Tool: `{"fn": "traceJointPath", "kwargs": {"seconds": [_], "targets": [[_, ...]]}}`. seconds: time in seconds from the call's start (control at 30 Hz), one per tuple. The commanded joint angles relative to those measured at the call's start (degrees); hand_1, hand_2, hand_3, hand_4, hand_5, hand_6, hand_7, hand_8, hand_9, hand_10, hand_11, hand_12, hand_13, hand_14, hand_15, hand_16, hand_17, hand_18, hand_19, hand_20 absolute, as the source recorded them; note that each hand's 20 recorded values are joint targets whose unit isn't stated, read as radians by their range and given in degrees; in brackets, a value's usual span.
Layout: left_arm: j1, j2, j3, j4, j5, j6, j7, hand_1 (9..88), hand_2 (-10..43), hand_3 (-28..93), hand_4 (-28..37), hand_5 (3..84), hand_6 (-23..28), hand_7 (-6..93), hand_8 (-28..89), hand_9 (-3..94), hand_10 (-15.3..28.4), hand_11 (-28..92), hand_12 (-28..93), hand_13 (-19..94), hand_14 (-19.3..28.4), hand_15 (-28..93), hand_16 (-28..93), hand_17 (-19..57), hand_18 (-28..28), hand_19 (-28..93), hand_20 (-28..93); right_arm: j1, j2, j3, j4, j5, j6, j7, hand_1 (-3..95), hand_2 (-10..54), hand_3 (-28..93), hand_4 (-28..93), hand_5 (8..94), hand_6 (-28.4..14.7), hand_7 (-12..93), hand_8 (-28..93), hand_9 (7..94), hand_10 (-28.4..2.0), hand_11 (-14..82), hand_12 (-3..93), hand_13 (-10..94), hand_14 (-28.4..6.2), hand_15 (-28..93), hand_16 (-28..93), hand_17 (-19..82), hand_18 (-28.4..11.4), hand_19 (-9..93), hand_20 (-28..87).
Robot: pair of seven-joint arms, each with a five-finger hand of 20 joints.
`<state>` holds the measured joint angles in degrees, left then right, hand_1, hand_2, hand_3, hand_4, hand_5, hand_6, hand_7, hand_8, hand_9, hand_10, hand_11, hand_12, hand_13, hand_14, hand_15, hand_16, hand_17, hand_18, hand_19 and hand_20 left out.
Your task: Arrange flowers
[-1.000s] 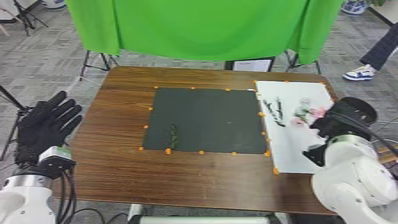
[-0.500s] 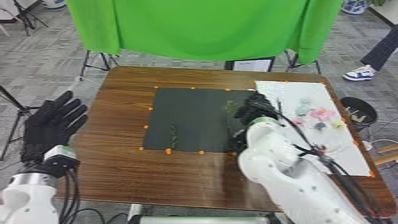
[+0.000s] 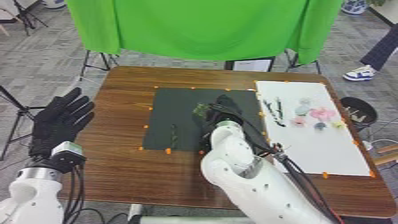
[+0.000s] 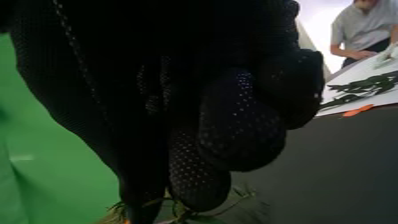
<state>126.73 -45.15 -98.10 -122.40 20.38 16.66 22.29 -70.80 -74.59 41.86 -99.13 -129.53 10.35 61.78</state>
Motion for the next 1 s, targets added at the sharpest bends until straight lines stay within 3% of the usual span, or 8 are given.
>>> {"fn": "traceJointPath", "kwargs": {"seconds": [0.03, 0.17, 0.43, 0.5, 0.63, 0.7, 0.8, 1.0], "targets": [[1.2, 0.13, -1.0, 0.03, 0.06, 0.36, 0.0, 27.1, 10.1, 73, -28.3, 41.2, 9.9, 11.2, -7, 34.0, 16.5, 21, 14, 21, 16.3, 33, -5, -6.5, 15.4, 33, 10, -3.9, 0.3, -0.7, -1.8, -0.6, 0.5, 1.6, 54.8, -6.4, 69, -20, 76.0, -5.1, 44, 18, 90.7, -14.0, 33.6, 30.1, 94, -5.7, 49, 38, 71, -13.1, 93, 21], [1.1, 0.15, -0.87, 0.23, -0.02, -0.07, 0.23, 27.1, 10.2, 73, -28.3, 41.2, 9.9, 11.2, -7, 34.0, 16.6, 21, 14, 21, 16.3, 33, -5, -6.5, 15.4, 33, 10, -5.3, 1.7, -2.3, -3.4, -1.9, 4.7, 0.9, 53.9, -7.3, 71, -19, 76.5, -5.2, 44, 18, 91.0, -14.0, 33.6, 30.0, 94, -5.7, 49, 38, 71, -13.2, 93, 21], [0.9, 0.38, -1.07, 0.28, -0.02, -0.19, 0.1, 27.2, 10.2, 73, -28.3, 41.3, 10.0, 11.2, -7, 33.9, 16.5, 21, 14, 21, 16.3, 33, -5, -6.5, 15.4, 33, 10, -6.3, 1.3, -1.8, -5.3, 3.5, 1.4, 2.5, 53.4, -9.1, 71, -18, 76.9, -5.0, 42, 18, 90.8, -14.2, 32.2, 29.5, 94, -5.9, 49, 37, 72, -13.1, 93, 20], [0.7, 0.36, -1.04, 0.37, 0.13, -0.35, -0.11, 27.2, 10.2, 73, -28.3, 41.2, 10.0, 11.3, -6, 33.8, 16.5, 21, 14, 21, 16.4, 33, -5, -6.5, 15.4, 33, 10, -6.6, 1.0, -1.3, -5.5, 4.9, 1.2, 2.5, 52.3, -9.4, 69, -18, 77.2, -5.9, 32, 20, 90.8, -14.5, 31.4, 29.1, 94, -6.0, 48, 38, 72, -13.0, 93, 20], [0.8, 0.39, -1.02, 0.33, 0.11, -0.26, -0.1, 27.2, 10.2, 73, -28.3, 41.2, 9.9, 11.3, -7, 33.7, 16.5, 21, 14, 21, 16.4, 33, -5, -6.5, 15.4, 33, 10, -6.6, 0.4, -0.8, -5.4, 6.5, 1.0, 2.8, 48.0, -9.5, 68, -17, 75.4, -9.1, 18, 14, 90.8, -14.9, 30.6, 28.5, 94, -6.2, 48, 38, 72, -13.0, 93, 19], [1.3, 0.44, -1.4, 0.18, 0.07, -0.1, 0.17, 27.1, 10.2, 73, -28.3, 41.2, 9.9, 11.3, -7, 33.7, 16.5, 21, 14, 21, 16.4, 33, -5, -6.5, 15.4, 33, 10, -6.7, 0.3, -0.7, -6.0, 7.8, 0.9, 2.7, 46.6, -9.5, 69, -17, 75.1, -9.3, 16, 12, 90.9, -15.0, 30.1, 28.2, 94, -6.3, 48, 37, 72, -12.9, 93, 19], [1.3, 0.53, -1.38, 0.17, -0.35, -0.2, 0.47, 27.2, 10.2, 73, -28.3, 41.2, 9.9, 11.4, -7, 33.7, 16.5, 21, 14, 21, 16.4, 33, -5, -6.5, 15.4, 33, 10, -6.7, 0.6, -0.9, -5.9, 6.5, 1.3, 2.2, 42.7, -9.5, 72, -17, 73.9, -9.8, 16, -5, 91.0, -15.3, 29.0, 27.5, 94, -6.6, 48, 37, 72, -12.7, 93, 18], [2.2, 0.25, -2.07, -0.16, -0.37, 0.21, 0.74, 27.2, 10.2, 73, -28.3, 41.2, 9.9, 11.4, -7, 33.7, 16.5, 21, 14, 21, 16.4, 34, -5, -6.5, 15.4, 33, 10, -6.5, 1.6, -1.0, -7.0, 6.3, 1.2, 2.4, 41.8, -9.5, 72, -17, 72.5, -10.0, 15, -7, 91.1, -15.4, 28.8, 27.1, 94, -6.7, 47, 36, 72, -12.6, 93, 17]]}}
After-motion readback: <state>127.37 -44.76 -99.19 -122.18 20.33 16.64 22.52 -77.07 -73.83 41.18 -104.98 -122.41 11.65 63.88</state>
